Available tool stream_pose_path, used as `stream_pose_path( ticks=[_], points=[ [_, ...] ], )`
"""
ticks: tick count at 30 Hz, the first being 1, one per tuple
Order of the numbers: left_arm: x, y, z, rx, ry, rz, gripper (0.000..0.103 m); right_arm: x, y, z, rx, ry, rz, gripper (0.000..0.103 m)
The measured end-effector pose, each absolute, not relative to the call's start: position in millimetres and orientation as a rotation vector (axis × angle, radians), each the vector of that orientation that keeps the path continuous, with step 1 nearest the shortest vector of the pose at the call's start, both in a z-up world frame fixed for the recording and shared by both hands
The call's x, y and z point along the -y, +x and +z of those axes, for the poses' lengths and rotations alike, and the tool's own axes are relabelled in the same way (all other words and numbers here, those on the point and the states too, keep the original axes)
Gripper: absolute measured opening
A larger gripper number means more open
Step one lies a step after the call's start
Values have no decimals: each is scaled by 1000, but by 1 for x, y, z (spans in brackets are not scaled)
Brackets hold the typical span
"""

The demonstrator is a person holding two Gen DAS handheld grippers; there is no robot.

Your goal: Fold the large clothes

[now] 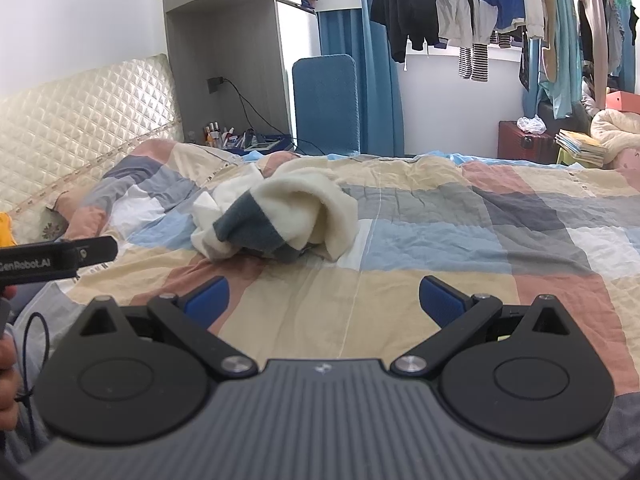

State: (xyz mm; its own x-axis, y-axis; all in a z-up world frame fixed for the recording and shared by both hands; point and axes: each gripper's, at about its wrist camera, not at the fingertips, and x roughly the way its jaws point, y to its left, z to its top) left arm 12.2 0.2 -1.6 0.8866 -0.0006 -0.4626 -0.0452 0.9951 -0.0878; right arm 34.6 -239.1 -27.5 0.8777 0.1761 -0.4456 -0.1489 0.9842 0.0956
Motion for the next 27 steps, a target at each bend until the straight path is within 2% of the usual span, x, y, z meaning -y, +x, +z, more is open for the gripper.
stream_pose_path(
  ticks=[27],
  points=[
    [-1,7,-4,-490,-92,30,103,239,33,-25,-468,60,160,103]
  ],
)
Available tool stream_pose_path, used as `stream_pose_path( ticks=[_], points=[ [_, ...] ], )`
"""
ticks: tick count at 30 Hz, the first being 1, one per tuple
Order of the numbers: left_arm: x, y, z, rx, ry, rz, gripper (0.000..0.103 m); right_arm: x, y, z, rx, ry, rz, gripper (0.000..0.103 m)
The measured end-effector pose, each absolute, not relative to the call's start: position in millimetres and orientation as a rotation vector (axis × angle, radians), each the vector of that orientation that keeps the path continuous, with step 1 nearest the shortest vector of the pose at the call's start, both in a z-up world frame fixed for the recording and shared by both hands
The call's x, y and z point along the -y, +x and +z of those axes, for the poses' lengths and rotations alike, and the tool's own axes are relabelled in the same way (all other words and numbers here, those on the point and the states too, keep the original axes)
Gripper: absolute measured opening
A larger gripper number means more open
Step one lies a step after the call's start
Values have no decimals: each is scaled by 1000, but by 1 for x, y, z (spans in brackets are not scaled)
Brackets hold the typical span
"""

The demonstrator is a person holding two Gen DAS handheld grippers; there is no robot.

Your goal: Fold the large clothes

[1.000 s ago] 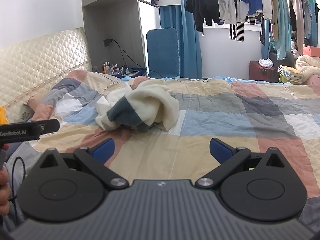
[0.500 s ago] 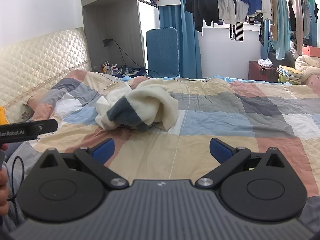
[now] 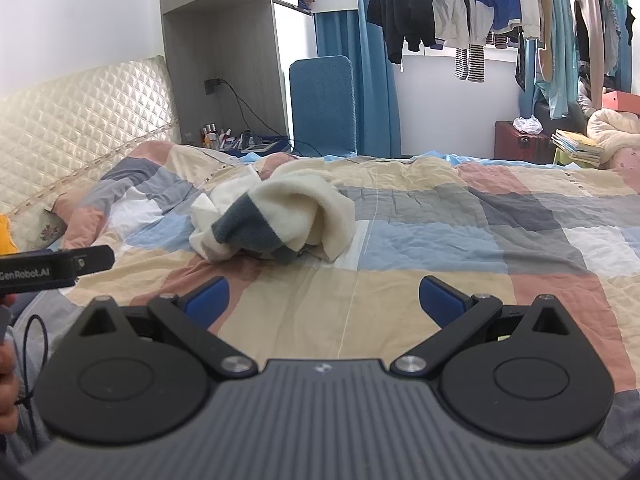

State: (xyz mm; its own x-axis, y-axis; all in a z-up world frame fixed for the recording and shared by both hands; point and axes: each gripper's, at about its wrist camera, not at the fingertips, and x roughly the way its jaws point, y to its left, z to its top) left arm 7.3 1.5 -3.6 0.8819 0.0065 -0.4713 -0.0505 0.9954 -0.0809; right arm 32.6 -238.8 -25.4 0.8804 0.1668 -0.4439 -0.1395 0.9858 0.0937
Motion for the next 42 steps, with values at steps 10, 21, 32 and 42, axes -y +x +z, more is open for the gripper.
stream_pose_path(
  ticks=[10,21,32,42],
  points=[
    [0,9,-4,-492,-84,25,103,243,31,-24,-471,65,151,103],
    [-1,4,-7,-493,-89,-2,103,240,30,-27,-490,69,146,103],
    [-6,27,-19,-476,-90,-65,103,245,47,-35,-532,142,163,103],
    [-42,135,-54,-528,-149,-42,103,229,127,-51,-553,188,198,103]
  ],
)
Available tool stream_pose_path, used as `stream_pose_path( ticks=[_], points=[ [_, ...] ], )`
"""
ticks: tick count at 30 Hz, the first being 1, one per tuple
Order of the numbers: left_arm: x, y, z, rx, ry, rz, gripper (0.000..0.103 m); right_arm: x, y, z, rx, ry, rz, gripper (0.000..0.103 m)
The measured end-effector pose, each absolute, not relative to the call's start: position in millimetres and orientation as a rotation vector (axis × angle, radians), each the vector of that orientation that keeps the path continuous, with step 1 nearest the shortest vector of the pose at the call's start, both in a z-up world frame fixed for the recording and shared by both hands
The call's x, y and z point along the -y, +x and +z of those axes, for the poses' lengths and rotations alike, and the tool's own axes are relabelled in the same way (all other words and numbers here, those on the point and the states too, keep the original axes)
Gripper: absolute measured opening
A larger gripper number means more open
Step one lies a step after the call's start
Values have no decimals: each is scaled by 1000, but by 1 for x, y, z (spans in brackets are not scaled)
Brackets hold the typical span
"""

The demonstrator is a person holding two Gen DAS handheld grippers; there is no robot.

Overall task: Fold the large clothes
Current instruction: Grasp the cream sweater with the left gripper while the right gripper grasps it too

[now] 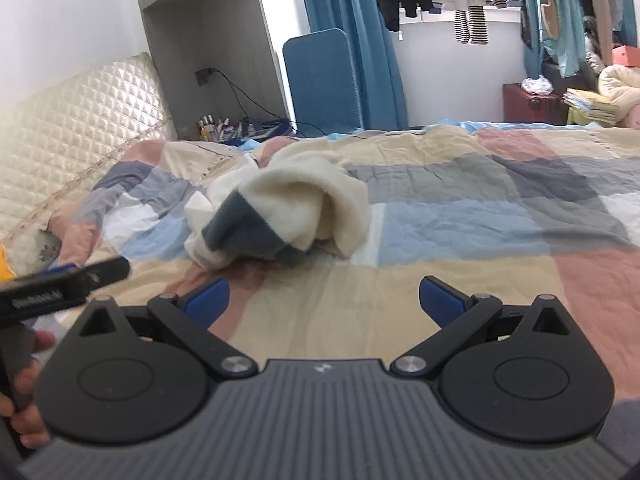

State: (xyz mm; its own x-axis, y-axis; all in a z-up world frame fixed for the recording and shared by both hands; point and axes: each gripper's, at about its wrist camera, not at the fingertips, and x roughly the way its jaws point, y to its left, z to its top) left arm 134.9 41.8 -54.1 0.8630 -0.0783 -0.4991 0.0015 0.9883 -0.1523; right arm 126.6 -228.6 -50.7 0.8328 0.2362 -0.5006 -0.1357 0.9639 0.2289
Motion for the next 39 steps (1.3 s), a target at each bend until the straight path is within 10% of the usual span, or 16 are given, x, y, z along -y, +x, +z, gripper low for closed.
stream_pose_path(
  ticks=[16,23,28,33,39],
  points=[
    [-67,297,-157,-612,-167,15,103,211,294,-109,-697,374,164,103],
    [-63,314,-187,-534,-127,-72,101,208,337,-157,-716,283,198,83],
    [-48,323,-202,-510,-52,-147,86,201,351,-162,-660,251,264,68],
    [-35,314,-201,-470,13,-170,35,209,355,-163,-662,277,301,47],
    [-53,302,-176,-430,-73,-113,22,215,340,-147,-679,316,311,44]
  ],
)
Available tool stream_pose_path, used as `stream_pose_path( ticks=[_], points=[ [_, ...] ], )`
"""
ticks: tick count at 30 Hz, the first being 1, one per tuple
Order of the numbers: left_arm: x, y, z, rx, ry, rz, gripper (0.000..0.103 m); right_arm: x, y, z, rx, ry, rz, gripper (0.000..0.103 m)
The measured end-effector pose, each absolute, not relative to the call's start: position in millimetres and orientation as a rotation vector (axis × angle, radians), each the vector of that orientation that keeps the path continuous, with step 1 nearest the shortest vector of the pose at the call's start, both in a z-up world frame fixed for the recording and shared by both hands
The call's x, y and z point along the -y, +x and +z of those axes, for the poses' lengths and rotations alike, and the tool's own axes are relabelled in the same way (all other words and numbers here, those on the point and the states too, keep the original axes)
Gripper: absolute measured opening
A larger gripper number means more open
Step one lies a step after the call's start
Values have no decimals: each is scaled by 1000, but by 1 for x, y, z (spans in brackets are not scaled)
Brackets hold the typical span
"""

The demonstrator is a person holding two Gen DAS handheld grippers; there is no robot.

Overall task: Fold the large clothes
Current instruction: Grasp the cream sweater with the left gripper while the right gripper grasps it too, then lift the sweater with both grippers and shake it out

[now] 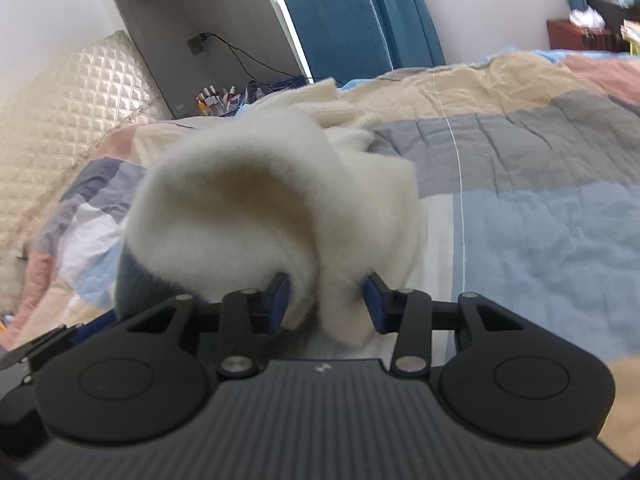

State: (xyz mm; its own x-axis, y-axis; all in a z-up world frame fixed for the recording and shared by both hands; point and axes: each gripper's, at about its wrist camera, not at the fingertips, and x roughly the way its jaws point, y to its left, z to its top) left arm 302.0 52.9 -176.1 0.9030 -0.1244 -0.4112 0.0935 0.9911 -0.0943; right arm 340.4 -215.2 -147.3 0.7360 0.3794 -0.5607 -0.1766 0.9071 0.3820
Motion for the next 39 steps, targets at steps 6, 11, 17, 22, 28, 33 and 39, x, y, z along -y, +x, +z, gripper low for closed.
stream_pose_path(
  ticks=[6,11,17,22,28,33,39],
  points=[
    [-68,281,-162,-377,-108,4,21,234,315,-142,-609,387,253,43],
    [-69,290,-164,-376,-116,15,21,219,336,-165,-655,325,255,44],
    [-79,292,-163,-364,-167,27,20,205,354,-187,-587,233,191,36],
    [-92,284,-154,-324,-200,65,16,214,350,-165,-448,355,162,15],
    [-100,256,-120,-202,-211,85,6,257,317,-105,-308,524,152,13],
    [-110,216,-86,-105,-236,122,5,246,267,-72,-229,491,235,13],
    [-123,148,-42,39,-279,137,5,237,212,-21,-78,457,352,13]
  ],
)
